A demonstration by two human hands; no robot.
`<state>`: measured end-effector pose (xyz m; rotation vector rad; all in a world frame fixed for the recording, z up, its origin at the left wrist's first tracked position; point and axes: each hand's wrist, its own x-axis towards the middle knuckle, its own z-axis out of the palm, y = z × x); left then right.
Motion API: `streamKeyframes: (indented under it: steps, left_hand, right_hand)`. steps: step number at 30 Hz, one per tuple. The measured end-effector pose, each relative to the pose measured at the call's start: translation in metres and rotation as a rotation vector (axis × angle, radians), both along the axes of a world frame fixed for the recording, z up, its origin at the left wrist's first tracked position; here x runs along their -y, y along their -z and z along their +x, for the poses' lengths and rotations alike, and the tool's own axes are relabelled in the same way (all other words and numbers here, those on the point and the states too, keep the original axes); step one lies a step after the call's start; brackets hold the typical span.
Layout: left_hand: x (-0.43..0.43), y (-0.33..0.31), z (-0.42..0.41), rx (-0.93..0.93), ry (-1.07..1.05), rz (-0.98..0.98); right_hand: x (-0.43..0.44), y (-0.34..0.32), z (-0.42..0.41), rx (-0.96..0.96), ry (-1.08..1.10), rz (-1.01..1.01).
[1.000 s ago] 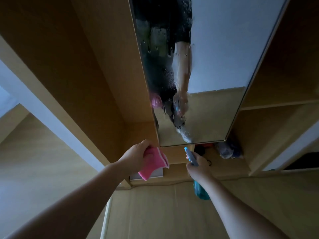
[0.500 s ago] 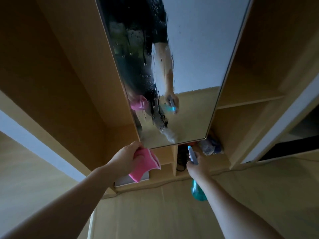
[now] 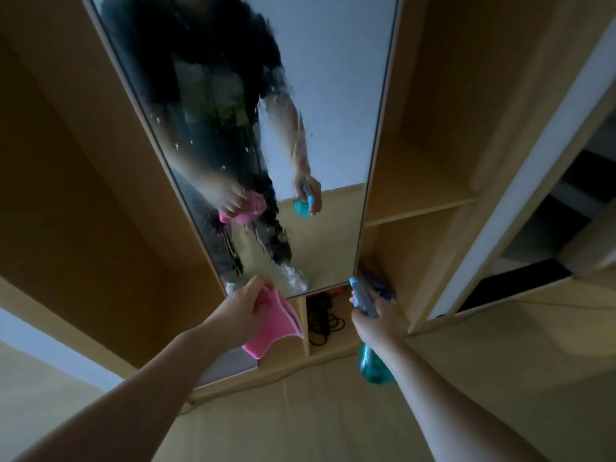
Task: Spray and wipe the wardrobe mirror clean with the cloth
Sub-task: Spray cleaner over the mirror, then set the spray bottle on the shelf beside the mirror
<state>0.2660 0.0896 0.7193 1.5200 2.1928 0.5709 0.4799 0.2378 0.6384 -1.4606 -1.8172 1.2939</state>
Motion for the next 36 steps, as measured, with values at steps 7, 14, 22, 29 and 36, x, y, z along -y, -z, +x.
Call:
streamKeyframes:
  steps: [7,14,22,29,36]
  left_hand:
    - [-0.052,-0.051,0.050,-0.032,0.123,0.079]
    - [-0.094,-0.092,0.121,-0.007,0.138,0.125]
    - [-0.124,-0.098,0.154,-0.229,0.183,0.154]
    - [-0.132,-0.095,0.154,-0.246,0.128,0.452]
    - [-0.160,-0.088,0.156,-0.302,-0.022,0.412]
  right_hand:
    - [-0.027,-0.117,0.021,-0.311,-0.205,0.110]
    - [-0.046,-0.213,0.047,-0.428,-0.399,0.337]
    - [-0.064,-0.245,0.068,-0.535,-0.510,0.292]
    - [-0.076,-0.244,0.067,-0.555,-0.468,0.332]
    - [-0.084,-0.206,0.095,-0.106,-0.238,0.359]
